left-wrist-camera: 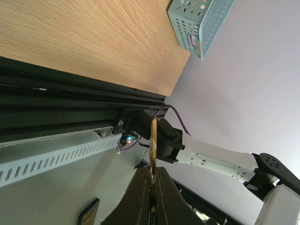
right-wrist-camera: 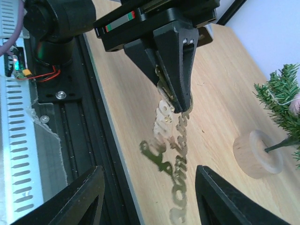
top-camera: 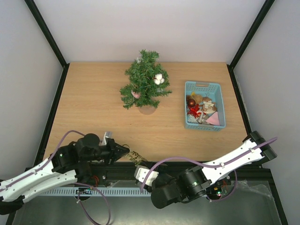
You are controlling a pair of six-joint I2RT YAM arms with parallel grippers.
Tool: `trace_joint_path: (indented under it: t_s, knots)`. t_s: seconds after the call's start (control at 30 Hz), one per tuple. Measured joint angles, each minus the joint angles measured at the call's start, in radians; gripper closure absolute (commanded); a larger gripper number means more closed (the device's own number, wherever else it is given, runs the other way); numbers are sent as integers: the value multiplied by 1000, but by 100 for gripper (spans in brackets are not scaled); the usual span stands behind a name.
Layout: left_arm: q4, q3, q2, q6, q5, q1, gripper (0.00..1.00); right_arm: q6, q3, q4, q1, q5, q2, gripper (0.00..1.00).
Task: Decorate the small christmas tree
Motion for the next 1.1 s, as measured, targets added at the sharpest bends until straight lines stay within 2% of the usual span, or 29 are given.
trace_joint_path:
  t_s: [0.27,0.7,0.83,1.1]
  knots:
    - [11,35,78,58,117,96,98,-76,0,14,-52,5,7,46]
    - [10,110,200,165,340,204,98,-187,-16,45,-112,8,41,55]
    - [8,113,211,187,385,216,98,-216,-20,52,-140,10,41,65]
    - [5,113,234,225,447,266,96,-266,-35,68,-170,13,40,95]
